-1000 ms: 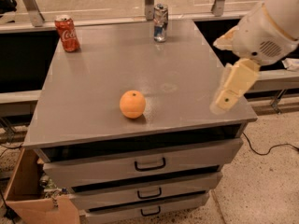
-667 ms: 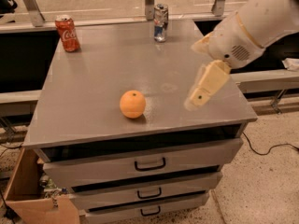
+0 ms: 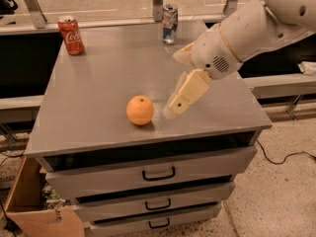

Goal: Pick orange

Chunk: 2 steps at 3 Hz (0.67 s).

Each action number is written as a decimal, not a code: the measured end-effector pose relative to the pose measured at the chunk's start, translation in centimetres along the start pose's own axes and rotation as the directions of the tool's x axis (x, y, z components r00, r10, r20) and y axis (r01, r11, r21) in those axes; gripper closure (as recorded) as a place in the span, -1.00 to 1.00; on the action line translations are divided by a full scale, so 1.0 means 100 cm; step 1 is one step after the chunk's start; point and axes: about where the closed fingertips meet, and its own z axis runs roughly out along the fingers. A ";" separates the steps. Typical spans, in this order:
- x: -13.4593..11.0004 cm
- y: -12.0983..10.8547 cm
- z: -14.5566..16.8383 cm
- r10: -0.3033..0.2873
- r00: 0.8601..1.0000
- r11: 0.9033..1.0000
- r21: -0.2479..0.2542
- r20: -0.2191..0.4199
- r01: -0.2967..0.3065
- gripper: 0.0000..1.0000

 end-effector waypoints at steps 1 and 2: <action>-0.011 0.008 0.020 0.008 0.998 0.999 -0.033 0.066 -0.006 -1.00; -0.010 0.013 0.042 0.001 0.994 0.999 -0.042 0.109 0.004 -1.00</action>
Offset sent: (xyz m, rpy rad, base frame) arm -0.0025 0.0535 -0.0479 0.1663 -0.0015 0.0474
